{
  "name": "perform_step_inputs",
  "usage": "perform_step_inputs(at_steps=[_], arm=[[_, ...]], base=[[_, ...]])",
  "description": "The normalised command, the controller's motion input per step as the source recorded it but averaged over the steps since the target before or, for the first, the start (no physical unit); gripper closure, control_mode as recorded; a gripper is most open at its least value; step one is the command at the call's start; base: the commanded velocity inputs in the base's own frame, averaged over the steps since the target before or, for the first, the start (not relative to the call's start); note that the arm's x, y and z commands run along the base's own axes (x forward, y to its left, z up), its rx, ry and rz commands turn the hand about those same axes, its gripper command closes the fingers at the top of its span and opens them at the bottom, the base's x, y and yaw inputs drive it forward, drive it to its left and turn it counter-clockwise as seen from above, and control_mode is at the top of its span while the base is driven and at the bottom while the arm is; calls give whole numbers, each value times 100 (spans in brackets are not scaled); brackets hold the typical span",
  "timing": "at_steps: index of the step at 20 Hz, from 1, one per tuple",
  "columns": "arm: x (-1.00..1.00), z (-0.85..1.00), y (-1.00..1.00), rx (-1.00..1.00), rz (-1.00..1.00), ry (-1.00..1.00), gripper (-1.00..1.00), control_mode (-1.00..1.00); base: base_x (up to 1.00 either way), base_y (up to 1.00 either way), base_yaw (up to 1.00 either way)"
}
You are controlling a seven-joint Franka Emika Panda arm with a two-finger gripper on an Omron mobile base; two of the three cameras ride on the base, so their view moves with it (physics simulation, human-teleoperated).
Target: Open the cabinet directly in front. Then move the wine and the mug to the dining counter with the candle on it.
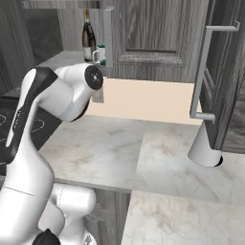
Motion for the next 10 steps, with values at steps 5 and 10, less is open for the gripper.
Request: perform_step_inputs(at_steps=[5, 10], arm=[[0, 12, -98, 0, -46, -22, -100, -100], [4, 3, -87, 0, -53, -21, -100, -100]], base=[[0, 0, 0], [0, 0, 0]])
